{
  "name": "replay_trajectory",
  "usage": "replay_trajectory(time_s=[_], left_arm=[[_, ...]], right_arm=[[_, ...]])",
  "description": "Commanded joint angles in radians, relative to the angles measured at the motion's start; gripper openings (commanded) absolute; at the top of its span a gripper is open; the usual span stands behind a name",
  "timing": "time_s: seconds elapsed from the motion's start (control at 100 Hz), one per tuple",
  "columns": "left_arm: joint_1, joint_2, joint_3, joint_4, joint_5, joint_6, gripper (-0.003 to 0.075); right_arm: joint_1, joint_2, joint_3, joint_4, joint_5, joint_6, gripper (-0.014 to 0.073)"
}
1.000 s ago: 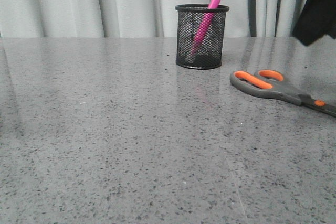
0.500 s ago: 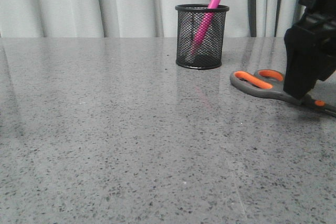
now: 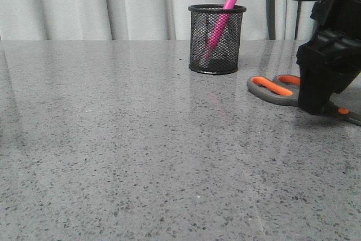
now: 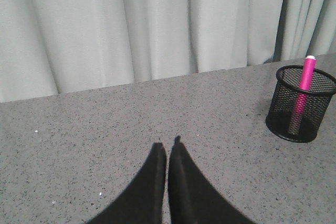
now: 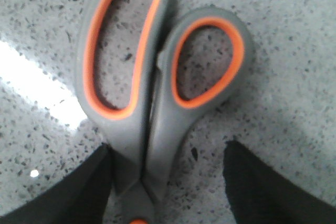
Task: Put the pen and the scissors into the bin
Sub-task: 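Lower the right gripper onto the scissors blade and close it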
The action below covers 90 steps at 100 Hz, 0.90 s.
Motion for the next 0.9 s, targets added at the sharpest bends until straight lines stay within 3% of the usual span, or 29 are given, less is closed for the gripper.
replay_trajectory(time_s=[0.0, 0.52, 0.71, 0.89], left_arm=[[0.004, -0.004, -0.027, -0.033, -0.044, -0.011, -0.0019], [0.004, -0.004, -0.027, -0.033, -0.044, -0.011, -0.0019], [0.004, -0.004, -0.027, -0.033, -0.044, -0.011, -0.0019], [0.004, -0.004, -0.027, -0.035, -0.044, -0.011, -0.0019]], right_arm=[[-0.002, -0.017, -0.030, -0.015, -0.030, -0.001, 0.0421], [-0.002, 0.019, -0.030, 0.032, -0.007, -0.001, 0.0417], [-0.002, 0.019, -0.030, 0.034, 0.013, -0.001, 0.0276], [-0.002, 0.019, -0.030, 0.044, 0.032, -0.001, 0.0205]])
